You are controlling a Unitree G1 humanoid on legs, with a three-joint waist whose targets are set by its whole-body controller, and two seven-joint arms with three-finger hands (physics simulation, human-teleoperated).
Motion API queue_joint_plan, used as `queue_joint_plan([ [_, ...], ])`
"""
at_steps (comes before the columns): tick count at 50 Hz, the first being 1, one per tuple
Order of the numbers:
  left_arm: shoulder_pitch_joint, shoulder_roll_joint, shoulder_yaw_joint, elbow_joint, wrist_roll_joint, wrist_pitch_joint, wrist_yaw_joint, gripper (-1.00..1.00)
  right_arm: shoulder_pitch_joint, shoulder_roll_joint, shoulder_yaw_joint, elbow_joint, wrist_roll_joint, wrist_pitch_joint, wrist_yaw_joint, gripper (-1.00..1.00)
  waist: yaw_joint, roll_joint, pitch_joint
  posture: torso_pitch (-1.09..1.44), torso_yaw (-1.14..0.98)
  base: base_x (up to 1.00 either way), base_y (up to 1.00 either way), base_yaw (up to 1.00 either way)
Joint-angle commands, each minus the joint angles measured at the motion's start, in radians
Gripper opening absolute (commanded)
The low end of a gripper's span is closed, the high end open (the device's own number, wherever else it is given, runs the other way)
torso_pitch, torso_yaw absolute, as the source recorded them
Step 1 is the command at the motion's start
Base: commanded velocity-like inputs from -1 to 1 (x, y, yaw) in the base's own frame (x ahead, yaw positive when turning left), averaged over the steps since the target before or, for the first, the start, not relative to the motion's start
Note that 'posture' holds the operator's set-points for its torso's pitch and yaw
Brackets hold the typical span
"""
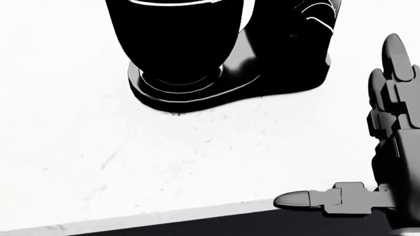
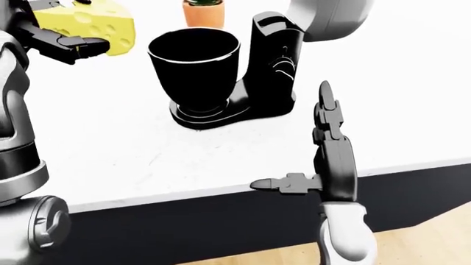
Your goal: Place the cheese in the stand mixer bowl.
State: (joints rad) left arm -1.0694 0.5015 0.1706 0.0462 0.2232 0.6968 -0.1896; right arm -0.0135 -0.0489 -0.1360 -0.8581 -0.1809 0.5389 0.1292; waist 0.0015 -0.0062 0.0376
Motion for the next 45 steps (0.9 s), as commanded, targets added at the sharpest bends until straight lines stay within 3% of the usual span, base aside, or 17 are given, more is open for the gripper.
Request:
queue_joint_plan([
  [1, -0.048, 0.004, 0.009, -0.023, 0.011, -0.045, 0.015, -1.0, -0.015, -0.005, -0.003, -0.035, 0.001, -0.03, -0.005, 1.0, -0.001, 0.004, -0.025, 0.0, 0.0, 0.0, 0.0, 0.0],
  [26, -0.186, -0.026, -0.016, 0.171, 0.014, -0.155, 0.073, -1.0, -0.012, -0.007, -0.017, -0.073, 0.004, -0.012, -0.001, 1.0, -0.001, 0.0, -0.023, 0.0, 0.0, 0.0, 0.0, 0.0],
  [45, -0.254, -0.109, -0.051, 0.361, 0.035, -0.279, 0.162, -1.0, -0.008, -0.005, -0.024, -0.067, 0.015, -0.02, 0.0, 1.0, 0.001, -0.006, -0.026, 0.0, 0.0, 0.0, 0.0, 0.0],
])
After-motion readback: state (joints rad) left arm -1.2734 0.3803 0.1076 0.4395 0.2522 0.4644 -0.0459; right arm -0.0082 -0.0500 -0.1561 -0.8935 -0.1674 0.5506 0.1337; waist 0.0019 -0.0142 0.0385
